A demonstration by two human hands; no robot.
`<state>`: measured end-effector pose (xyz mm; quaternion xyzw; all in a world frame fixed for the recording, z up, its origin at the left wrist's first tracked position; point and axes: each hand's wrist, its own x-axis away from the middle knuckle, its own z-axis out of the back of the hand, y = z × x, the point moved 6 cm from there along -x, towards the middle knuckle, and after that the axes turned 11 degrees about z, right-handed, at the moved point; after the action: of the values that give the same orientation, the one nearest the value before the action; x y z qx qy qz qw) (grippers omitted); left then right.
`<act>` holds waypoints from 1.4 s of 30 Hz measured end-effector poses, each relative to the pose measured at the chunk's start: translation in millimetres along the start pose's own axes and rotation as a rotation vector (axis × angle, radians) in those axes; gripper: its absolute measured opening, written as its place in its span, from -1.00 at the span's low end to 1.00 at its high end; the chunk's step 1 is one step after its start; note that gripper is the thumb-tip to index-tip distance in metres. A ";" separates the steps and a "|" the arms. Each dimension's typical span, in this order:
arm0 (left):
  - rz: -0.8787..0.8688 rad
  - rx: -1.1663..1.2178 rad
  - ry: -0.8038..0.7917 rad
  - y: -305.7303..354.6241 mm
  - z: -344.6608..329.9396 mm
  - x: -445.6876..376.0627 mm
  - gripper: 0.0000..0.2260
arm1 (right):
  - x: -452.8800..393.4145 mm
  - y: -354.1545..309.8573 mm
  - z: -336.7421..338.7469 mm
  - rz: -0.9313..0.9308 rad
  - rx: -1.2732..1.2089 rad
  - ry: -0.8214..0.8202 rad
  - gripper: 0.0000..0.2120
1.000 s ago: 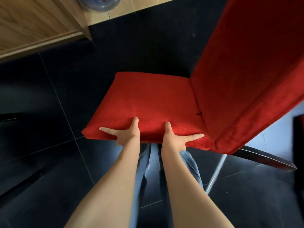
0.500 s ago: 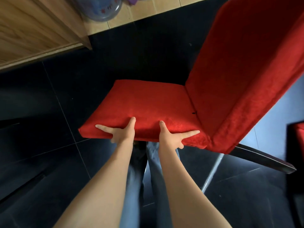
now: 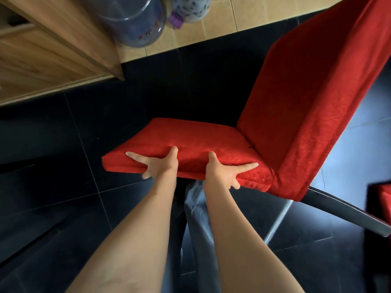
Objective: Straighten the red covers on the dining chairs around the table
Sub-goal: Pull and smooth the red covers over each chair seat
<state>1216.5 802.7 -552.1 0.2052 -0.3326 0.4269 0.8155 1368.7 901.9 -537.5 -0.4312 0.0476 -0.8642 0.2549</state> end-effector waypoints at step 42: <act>-0.251 -0.117 -0.280 60.9 9.4 34.3 -0.01 | 12.4 -85.8 -11.7 0.118 0.301 -0.158 0.04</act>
<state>1176.6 849.6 -517.9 0.2548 -0.4388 0.2691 0.8186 1319.2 968.6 -510.0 -0.4512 -0.0776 -0.8086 0.3697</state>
